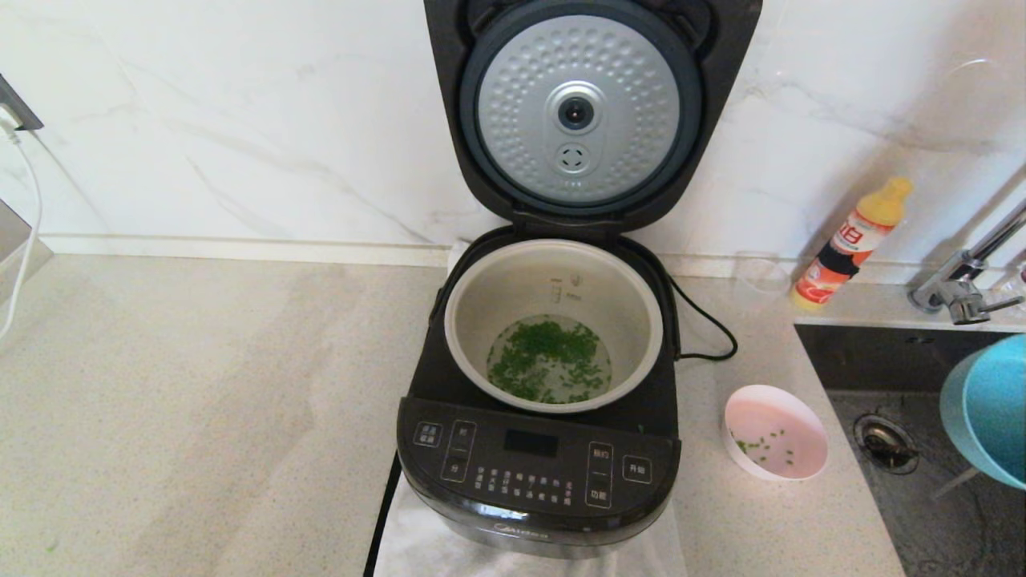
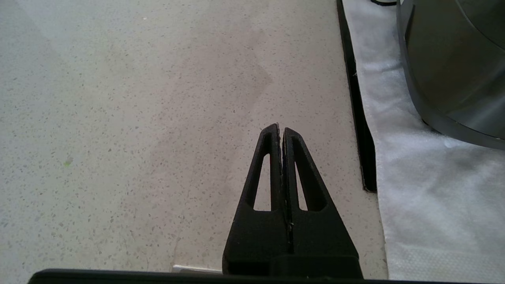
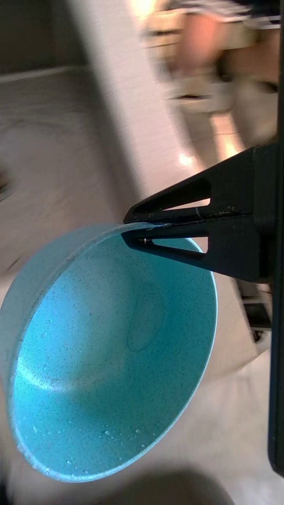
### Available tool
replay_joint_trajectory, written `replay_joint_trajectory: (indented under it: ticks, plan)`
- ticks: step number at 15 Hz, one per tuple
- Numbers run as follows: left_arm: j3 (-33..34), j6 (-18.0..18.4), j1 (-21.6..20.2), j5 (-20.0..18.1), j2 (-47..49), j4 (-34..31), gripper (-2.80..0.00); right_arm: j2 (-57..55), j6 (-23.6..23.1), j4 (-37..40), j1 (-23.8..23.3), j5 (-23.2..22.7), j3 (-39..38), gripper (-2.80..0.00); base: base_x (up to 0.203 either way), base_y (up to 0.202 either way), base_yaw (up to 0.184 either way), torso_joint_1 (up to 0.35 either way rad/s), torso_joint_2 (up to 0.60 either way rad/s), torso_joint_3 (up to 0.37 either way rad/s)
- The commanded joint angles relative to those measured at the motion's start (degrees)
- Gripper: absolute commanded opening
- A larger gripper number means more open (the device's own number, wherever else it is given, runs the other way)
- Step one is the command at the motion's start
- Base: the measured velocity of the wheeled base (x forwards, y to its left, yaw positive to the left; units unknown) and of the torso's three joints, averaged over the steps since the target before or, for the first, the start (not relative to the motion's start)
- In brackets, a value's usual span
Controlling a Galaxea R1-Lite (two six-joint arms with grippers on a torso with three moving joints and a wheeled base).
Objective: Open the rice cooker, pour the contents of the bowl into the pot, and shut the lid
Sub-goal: Fill a bowl with water from the tap
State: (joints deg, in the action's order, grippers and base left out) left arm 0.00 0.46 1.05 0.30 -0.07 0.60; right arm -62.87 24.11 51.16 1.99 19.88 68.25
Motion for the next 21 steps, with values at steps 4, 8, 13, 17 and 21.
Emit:
replay_joint_trajectory:
  ticks: [4,8,13,17,21]
  plan:
    - [0.5,0.0,0.0,0.0,0.0,0.0,-2.8,-12.3,1.0,0.5,-19.9,-5.0,-4.1,-2.8,0.0,0.0,0.0,0.0,0.0,0.0]
    - [0.5,0.0,0.0,0.0,0.0,0.0,-2.8,-20.1,1.0,-3.6,-33.8,-14.6,-4.6,-2.8,0.0,0.0,0.0,0.0,0.0,0.0]
    - [0.5,0.0,0.0,0.0,0.0,0.0,-2.8,-28.6,0.6,-11.9,-50.2,-21.5,-4.2,-2.8,0.0,0.0,0.0,0.0,0.0,0.0]
    - [0.5,0.0,0.0,0.0,0.0,0.0,-2.8,-34.0,0.8,-14.8,-58.4,-27.6,-3.1,-2.8,0.0,0.0,0.0,0.0,0.0,0.0]
    - [0.5,0.0,0.0,0.0,0.0,0.0,-2.8,-39.4,0.9,-15.0,-63.9,-33.0,0.5,-2.8,0.0,0.0,0.0,0.0,0.0,0.0]
